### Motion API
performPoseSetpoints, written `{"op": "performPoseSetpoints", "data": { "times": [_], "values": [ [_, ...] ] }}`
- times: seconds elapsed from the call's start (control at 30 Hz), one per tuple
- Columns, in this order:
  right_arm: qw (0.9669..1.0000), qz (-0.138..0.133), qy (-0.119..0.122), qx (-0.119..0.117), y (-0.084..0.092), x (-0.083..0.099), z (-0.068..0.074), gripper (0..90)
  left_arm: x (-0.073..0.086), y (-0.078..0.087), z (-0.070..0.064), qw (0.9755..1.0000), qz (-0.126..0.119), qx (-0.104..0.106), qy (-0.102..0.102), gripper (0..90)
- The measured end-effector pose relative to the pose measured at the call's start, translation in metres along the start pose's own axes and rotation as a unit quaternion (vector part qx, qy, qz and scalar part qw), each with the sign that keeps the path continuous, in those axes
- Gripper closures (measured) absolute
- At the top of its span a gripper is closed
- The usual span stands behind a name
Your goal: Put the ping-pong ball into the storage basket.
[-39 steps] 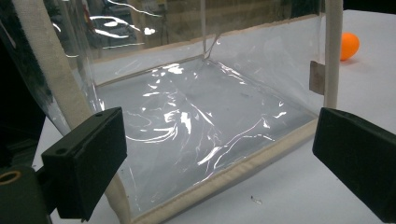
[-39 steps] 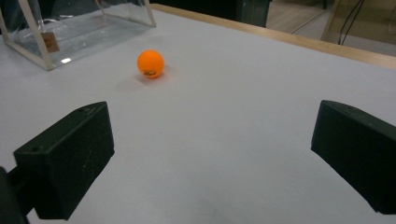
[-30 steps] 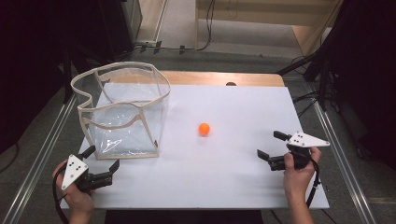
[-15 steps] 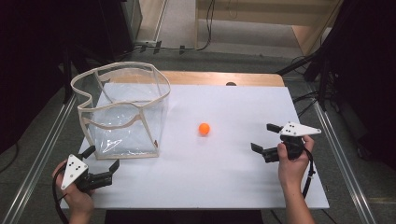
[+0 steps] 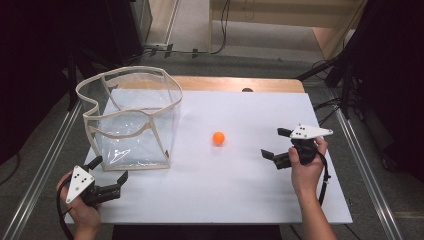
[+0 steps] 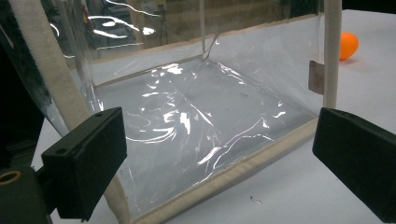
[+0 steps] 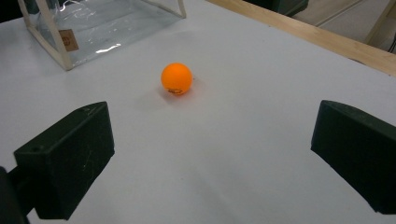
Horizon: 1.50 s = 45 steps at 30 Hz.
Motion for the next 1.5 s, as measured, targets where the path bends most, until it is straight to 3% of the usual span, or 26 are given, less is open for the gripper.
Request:
{"op": "performPoseSetpoints", "data": {
  "times": [0.4, 0.53, 1.4, 1.5],
  "values": [
    [0.9995, 0.013, 0.017, -0.022, -0.023, -0.018, 0.002, 0.0, 0.000, 0.000, 0.000, 1.0000, -0.001, 0.001, 0.001, 3.6],
    [0.9986, 0.034, 0.036, -0.018, -0.034, -0.022, 0.005, 0.0, 0.000, 0.000, 0.000, 1.0000, -0.001, 0.002, 0.001, 3.6],
    [0.9944, 0.069, 0.061, -0.052, -0.076, -0.053, 0.011, 0.0, 0.000, 0.000, 0.000, 1.0000, -0.001, 0.002, 0.002, 3.6],
    [0.9942, 0.072, 0.066, -0.043, -0.079, -0.056, 0.009, 10.3, 0.000, 0.000, 0.000, 1.0000, -0.001, 0.002, 0.002, 3.6]
  ]
}}
Point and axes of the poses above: each handheld gripper's, and its own axes: y roughly backward along the jaws, x roughly out of its underside, z roughly to its left, the point moved 5 cm from there along -y, roughly forward along the jaws, and after that the axes turned 11 degrees about y, right-handed, at the moved point
